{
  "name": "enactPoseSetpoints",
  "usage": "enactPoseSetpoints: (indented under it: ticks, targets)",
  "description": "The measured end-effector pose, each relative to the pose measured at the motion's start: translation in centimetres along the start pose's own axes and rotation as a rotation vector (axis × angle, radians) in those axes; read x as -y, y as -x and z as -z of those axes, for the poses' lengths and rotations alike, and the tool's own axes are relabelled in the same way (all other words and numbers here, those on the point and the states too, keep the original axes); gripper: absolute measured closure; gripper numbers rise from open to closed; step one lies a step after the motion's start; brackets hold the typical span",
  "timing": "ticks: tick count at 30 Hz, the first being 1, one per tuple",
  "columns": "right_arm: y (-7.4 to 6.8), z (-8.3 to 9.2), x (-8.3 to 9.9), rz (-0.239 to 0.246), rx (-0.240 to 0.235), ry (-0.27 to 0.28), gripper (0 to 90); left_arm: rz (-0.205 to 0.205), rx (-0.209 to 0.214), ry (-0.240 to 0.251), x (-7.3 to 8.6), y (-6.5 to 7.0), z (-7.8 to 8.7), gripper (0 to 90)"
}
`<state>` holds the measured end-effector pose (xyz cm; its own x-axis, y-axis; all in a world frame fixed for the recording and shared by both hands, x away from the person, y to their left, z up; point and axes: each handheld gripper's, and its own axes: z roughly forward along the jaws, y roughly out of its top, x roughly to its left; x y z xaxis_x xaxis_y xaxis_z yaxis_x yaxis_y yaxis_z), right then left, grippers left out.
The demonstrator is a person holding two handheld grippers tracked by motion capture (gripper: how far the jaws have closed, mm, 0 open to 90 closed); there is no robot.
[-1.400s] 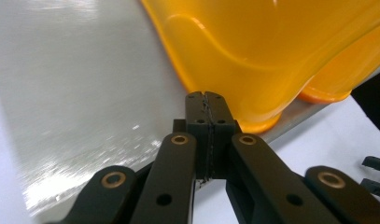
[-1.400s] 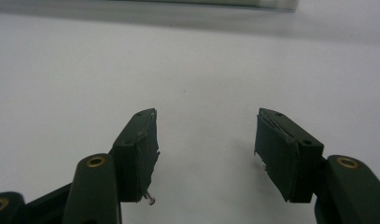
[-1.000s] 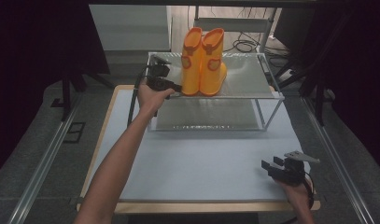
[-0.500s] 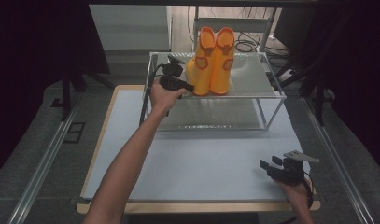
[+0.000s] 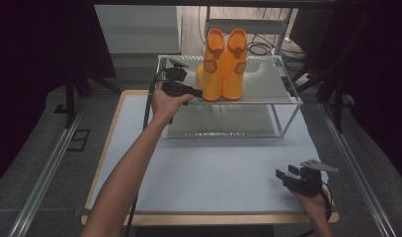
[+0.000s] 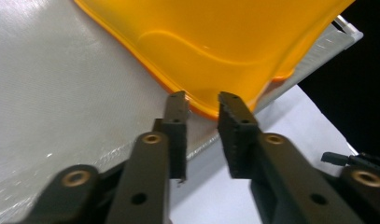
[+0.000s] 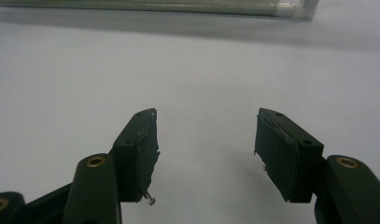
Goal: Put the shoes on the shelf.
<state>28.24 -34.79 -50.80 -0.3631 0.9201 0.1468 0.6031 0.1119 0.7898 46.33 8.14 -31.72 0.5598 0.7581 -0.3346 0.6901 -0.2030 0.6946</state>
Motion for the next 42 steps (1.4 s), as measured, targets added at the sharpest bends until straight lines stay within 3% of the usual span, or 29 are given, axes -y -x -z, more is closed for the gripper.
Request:
enactPoseSetpoints:
  ticks: [6,22,29,42]
  targets:
    - [0.1,0.1,0.0,-0.003,0.004,0.001,38.7,-0.023,0.035,0.014,0.9,-0.1,1.9,60.6]
    - [0.0,-0.1,0.1,0.004,0.005,-0.008,38.8,-0.092,0.104,0.021,5.5,-0.2,6.2,52.1]
    - [0.0,-0.1,0.1,0.003,0.006,-0.006,38.8,-0.146,0.112,0.019,7.8,0.2,6.8,50.1]
    - [0.0,-0.2,0.2,0.008,0.007,-0.016,38.8,-0.182,0.122,0.021,12.9,0.2,7.1,49.5]
